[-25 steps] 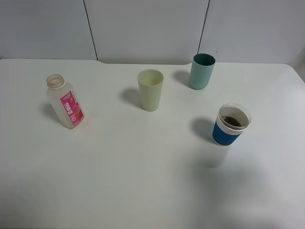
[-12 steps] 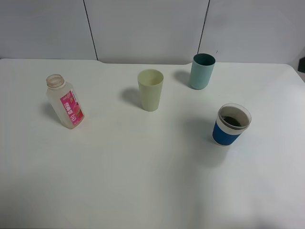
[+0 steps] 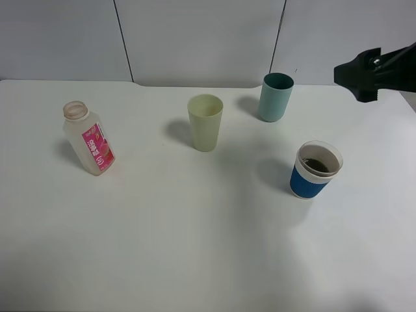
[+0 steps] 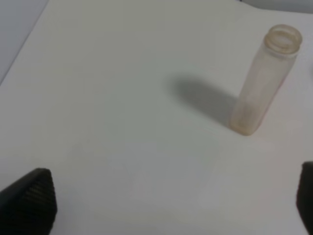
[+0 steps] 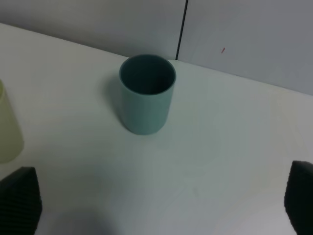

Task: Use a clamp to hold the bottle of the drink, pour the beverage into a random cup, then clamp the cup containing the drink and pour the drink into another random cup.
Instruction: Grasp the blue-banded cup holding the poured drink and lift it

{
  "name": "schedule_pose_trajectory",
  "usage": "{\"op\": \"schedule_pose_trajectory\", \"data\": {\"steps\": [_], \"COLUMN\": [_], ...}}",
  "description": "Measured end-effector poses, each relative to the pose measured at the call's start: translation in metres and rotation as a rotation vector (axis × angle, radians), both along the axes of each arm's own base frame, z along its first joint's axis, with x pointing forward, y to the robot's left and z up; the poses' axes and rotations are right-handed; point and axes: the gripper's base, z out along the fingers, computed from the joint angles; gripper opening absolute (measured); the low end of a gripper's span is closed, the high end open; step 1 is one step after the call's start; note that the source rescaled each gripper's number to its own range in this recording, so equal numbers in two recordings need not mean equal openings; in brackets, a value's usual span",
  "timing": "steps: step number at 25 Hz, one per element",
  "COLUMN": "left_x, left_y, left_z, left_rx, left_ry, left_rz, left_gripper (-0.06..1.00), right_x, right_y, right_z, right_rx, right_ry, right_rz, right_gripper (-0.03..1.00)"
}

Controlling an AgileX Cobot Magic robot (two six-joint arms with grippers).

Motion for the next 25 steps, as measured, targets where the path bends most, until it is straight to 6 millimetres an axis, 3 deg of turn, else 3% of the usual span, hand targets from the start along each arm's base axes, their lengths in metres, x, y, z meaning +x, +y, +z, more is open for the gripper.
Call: {"op": "schedule_pose_trajectory", "data": {"steps": [6, 20, 25], "left_x": [0.000, 0.000, 0.000], "left_y": [0.000, 0.000, 0.000], "left_z": [0.000, 0.000, 0.000], "left_rx": [0.000, 0.000, 0.000], "left_ry": [0.000, 0.000, 0.000], "left_rz": [0.000, 0.000, 0.000], "left_gripper": [1.00, 1.00, 1.00], "right_x": [0.009, -0.019, -0.026], "right_y": [0.004, 0.006, 0.006], "right_z": [-0.021, -0.079, -0.088], "right_rx": [0.048, 0.164, 0.217], "right_ry": [-0.041, 0.070, 0.083], "right_rz": [0.004, 0.036, 0.030], "right_gripper": [1.00, 1.00, 0.99]}}
